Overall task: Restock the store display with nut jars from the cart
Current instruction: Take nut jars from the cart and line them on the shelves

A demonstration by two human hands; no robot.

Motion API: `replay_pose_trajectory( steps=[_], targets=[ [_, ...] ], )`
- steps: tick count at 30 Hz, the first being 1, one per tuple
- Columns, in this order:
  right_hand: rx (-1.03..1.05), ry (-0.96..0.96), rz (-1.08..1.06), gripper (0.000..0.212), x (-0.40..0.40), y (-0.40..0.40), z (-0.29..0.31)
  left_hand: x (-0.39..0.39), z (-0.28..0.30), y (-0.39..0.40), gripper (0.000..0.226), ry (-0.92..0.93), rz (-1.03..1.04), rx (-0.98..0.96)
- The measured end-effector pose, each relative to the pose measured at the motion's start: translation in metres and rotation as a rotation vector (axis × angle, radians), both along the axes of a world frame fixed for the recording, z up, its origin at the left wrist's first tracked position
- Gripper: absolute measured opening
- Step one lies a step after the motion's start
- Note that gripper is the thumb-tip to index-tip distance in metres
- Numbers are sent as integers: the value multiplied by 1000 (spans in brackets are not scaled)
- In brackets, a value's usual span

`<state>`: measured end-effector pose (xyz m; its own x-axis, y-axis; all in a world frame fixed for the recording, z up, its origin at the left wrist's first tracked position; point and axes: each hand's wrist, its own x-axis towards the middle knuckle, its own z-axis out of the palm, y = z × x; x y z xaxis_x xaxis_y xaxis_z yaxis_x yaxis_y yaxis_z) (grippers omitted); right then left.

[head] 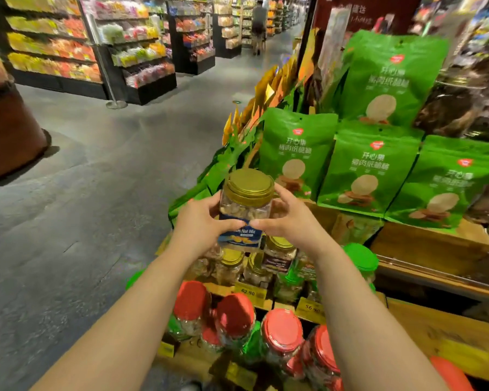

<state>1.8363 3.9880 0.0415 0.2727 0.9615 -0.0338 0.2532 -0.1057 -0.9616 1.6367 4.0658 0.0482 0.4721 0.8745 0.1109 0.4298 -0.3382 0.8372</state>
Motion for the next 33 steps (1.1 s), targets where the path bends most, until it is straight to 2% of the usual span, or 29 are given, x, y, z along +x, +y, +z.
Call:
replay_pose_trajectory(
  steps=[3,6,9,11,13,15,17,20,22,26,29,33],
  targets=[
    [-26,-59,-74,91,-9,18,-8,-1,-12,32,62,29,-107,-35],
    [-82,-92,-131,94,-15,35,-16,3,-30,62,64,63,-201,-106],
    [-152,-9,-217,90,-18,49,-25,9,-56,89,74,133,-256,-167],
    [-185,127,-252,88,-22,57,-31,13,-71,100,83,181,-291,-177],
    [-229,190,-320,103,-26,66,-42,17,-79,105,84,202,-324,-244],
    [-292,175,-377,116,-27,73,-56,22,-87,108,78,218,-354,-301],
    [-349,131,-415,104,-29,76,-63,25,-95,108,74,258,-372,-358],
    [-392,91,-438,74,-28,81,-74,33,-115,111,83,265,-377,-466],
    [-420,28,-414,63,-24,84,-82,38,-134,116,84,251,-364,-510],
    [-433,-77,-392,50,-18,90,-95,47,-156,117,109,256,-327,-576],
    [-441,-174,-373,40,-13,94,-101,53,-144,111,106,337,-317,-525],
    [-491,-275,-359,41,-4,97,-108,62,-150,110,112,379,-310,-494]
  ],
)
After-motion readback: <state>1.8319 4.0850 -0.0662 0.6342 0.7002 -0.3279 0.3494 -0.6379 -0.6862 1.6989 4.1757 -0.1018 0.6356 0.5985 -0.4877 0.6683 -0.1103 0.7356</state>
